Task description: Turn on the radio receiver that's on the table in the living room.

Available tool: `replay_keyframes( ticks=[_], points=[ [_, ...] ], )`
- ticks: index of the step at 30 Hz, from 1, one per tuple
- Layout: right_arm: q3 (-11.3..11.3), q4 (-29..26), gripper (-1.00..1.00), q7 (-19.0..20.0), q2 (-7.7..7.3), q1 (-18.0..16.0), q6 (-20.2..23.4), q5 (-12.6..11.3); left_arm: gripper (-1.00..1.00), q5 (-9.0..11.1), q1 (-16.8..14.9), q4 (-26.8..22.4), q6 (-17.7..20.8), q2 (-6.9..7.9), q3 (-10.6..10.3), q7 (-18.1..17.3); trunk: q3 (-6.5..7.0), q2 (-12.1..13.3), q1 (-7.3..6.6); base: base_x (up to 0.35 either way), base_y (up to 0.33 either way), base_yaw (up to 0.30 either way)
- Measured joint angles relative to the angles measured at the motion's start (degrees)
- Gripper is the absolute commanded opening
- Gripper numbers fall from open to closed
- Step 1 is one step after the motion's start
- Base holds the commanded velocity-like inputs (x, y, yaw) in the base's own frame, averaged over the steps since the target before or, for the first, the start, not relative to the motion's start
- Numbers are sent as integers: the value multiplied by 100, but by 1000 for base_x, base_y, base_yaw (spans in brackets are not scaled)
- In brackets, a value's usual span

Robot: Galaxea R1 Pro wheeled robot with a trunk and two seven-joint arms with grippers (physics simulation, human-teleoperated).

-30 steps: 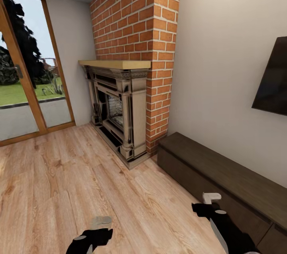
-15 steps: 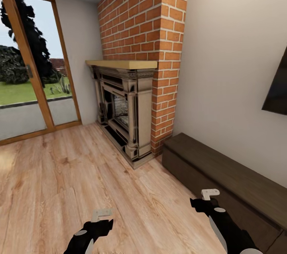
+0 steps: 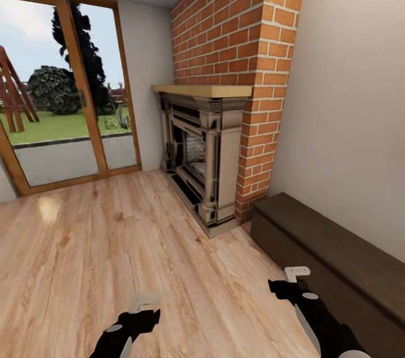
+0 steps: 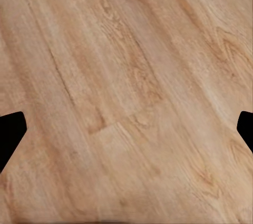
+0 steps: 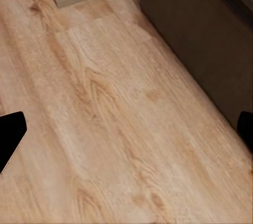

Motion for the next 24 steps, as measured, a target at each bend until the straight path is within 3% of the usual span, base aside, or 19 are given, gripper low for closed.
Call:
replay_keyframes(
  ticks=[6,24],
  points=[
    [0,0,100,0,0,0,0,-15,100,-8,-2,0,-13,-24,0,2,0,0,0,0,0,300],
    [0,3,100,0,7,0,-7,-18,100,-44,-1,30,-46,-7,-1,44,323,720,-395,0,0,300]
  ],
)
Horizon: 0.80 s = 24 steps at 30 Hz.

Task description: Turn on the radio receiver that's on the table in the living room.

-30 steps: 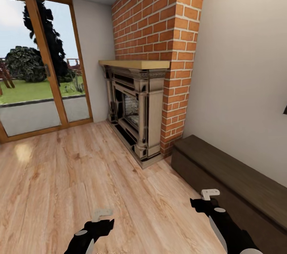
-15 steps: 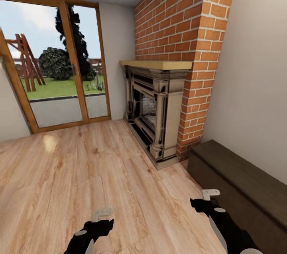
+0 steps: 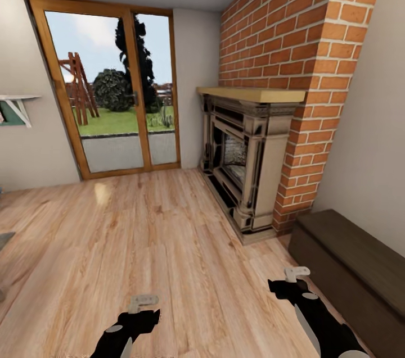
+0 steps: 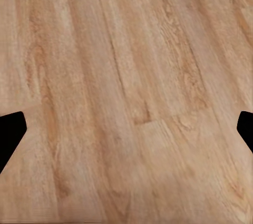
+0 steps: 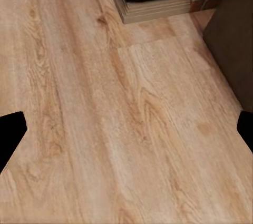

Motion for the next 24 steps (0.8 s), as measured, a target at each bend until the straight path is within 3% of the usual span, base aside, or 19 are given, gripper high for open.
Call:
replay_keyframes(
  ticks=[9,16,24],
  points=[
    [0,6,100,0,1,0,-2,0,100,-18,-1,1,-1,18,0,8,162,361,-198,2,-1,271],
    [0,14,100,0,2,0,-2,-6,100,-18,3,-3,-9,30,17,26,287,642,-351,305,-85,37],
    [0,15,100,0,6,0,-2,-9,100,-18,0,-2,-11,32,26,26,431,962,-527,328,-4,241]
  ],
)
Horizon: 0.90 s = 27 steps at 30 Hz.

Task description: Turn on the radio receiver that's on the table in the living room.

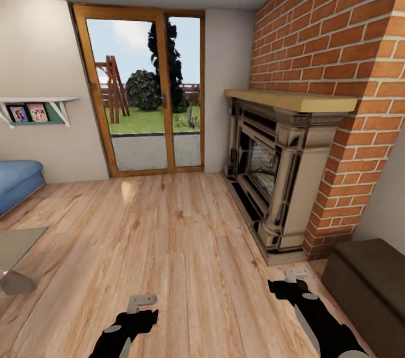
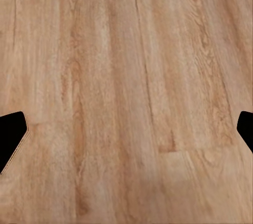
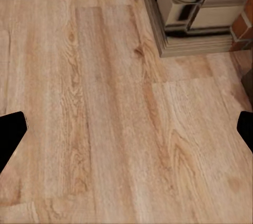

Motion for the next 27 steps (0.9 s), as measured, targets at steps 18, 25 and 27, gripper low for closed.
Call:
replay_keyframes(
  ticks=[18,25,27],
  points=[
    [0,0,100,0,4,0,0,1,100,0,2,8,-7,-6,9,0,323,722,-395,331,0,297],
    [0,0,100,0,4,0,0,3,100,0,3,8,-10,-10,9,0,449,1003,-549,331,0,155],
    [0,0,100,0,4,0,0,6,100,0,3,8,-49,-15,9,0,485,1083,-593,331,0,15]
  ],
)
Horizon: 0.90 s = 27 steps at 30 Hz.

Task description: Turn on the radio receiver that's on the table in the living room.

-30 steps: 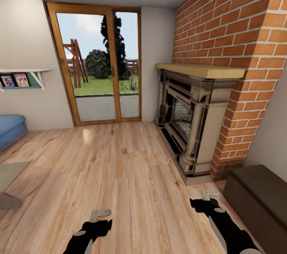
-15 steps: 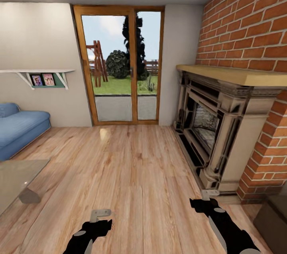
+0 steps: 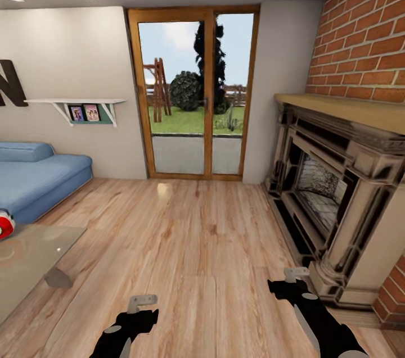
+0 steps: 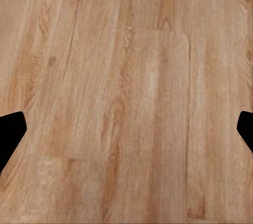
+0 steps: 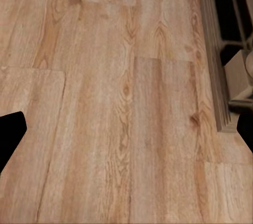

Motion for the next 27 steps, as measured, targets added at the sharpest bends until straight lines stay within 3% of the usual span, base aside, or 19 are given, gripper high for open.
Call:
replay_keyframes(
  ticks=[8,27],
  points=[
    [0,4,100,0,0,0,0,-6,100,0,-3,0,-167,5,8,0,144,321,-176,331,-2,3],
    [0,9,100,0,0,0,0,-6,100,5,-3,0,-152,14,9,0,485,1083,-593,331,-78,0]
  ],
)
